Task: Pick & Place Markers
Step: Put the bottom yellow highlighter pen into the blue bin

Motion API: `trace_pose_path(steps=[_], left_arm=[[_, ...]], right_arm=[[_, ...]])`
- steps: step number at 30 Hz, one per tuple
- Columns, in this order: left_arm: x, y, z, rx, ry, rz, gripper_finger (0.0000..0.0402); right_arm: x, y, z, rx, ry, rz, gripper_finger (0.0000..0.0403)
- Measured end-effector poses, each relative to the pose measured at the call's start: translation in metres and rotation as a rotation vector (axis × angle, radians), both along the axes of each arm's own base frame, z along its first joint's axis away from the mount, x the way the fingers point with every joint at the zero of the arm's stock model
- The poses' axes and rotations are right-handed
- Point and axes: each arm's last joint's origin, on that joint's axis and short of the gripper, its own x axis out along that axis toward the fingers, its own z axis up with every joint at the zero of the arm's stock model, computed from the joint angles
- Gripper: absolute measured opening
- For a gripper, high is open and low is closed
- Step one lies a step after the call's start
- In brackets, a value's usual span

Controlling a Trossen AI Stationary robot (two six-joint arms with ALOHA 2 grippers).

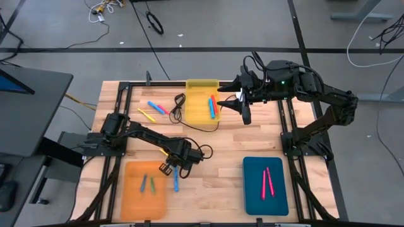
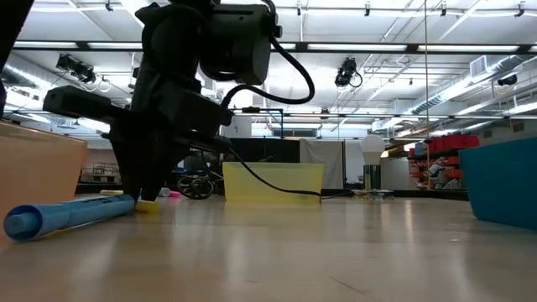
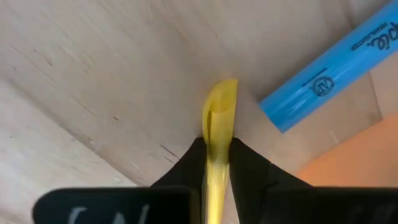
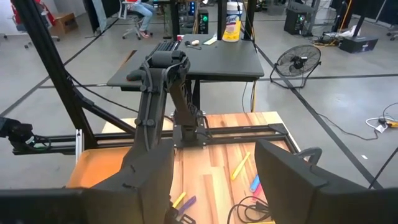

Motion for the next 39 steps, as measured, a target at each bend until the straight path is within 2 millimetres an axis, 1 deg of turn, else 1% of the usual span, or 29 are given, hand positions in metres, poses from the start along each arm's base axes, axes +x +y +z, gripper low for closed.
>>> trace_pose_path(steps=[2,5,8,13,17,24,32,35,39], left_arm=[[0.0,0.0,0.0,0.001,-0.003,0.0,0.0049],[0.001,0.001,0.001,0.005,-0.005,0.004,0.0061],[0.009,0.004,0.007,0.012,-0.04,0.013,0.0064],[0.023,0.015,0.027,0.009,-0.077,0.051,0.005],[0.03,0.023,0.046,0.012,-0.084,0.088,0.0052],[0.039,0.029,0.076,-0.011,-0.1,0.136,0.005],[0.048,0.032,0.113,-0.191,-0.17,0.219,0.005],[0.051,0.038,0.126,-0.278,-0.189,0.278,0.0049],[0.049,0.047,0.141,-0.358,-0.238,0.345,0.005]], right_arm=[[0.0,0.0,0.0,0.0,0.0,0.0,0.0223],[0.0,0.0,0.0,-0.002,-0.001,-0.002,0.0223],[0.0,0.0,0.0,-0.002,-0.001,-0.002,0.0223],[0.0,0.0,0.0,-0.003,-0.001,-0.003,0.0223],[-0.004,-0.001,0.002,-0.023,-0.011,-0.018,0.0223],[-0.022,-0.005,0.013,-0.064,-0.056,-0.135,0.0223],[-0.047,-0.01,0.026,-0.092,-0.112,-0.317,0.0223],[-0.051,-0.01,0.027,-0.095,-0.118,-0.332,0.0223],[-0.052,-0.01,0.027,-0.099,-0.114,-0.336,0.0223]])
